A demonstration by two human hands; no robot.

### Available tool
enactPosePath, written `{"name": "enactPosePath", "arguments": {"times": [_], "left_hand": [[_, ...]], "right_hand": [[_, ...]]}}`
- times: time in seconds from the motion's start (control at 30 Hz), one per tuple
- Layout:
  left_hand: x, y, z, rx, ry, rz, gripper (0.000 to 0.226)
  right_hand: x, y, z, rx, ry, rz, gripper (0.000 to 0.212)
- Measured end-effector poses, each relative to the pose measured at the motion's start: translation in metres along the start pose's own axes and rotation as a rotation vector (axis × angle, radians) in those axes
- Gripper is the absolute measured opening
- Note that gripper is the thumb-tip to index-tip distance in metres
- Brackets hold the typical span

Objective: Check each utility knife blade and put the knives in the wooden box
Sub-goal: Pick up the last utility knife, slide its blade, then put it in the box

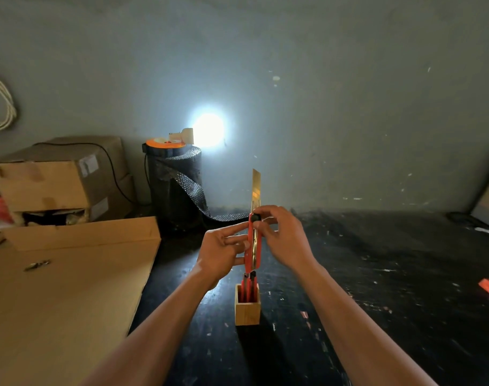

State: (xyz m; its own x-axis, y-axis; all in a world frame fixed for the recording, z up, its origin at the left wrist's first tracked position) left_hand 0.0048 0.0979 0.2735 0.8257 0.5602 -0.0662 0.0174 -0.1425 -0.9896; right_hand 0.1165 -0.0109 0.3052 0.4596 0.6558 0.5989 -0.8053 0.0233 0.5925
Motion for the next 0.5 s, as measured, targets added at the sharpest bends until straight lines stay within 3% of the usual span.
{"name": "enactPosePath", "arguments": {"times": [0.5], "left_hand": [[0.004, -0.007, 0.003, 0.001, -0.030, -0.020, 0.045]], "right_hand": [[-0.014, -0.001, -0.008, 0.080, 0.078, -0.089, 0.022]]}}
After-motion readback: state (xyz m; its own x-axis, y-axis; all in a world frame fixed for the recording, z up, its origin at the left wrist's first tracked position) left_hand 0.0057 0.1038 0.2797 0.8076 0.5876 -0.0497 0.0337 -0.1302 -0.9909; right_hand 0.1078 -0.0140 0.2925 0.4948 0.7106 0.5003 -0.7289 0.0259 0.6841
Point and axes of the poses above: each hand's wrist, its own x-axis towards the middle knuckle, its own z-axis out of the back of the hand, y = z × x, the point moved 2 cm from there along x, towards the middle knuckle, and after that the axes turned 11 degrees about z, right-handed, at the moved point
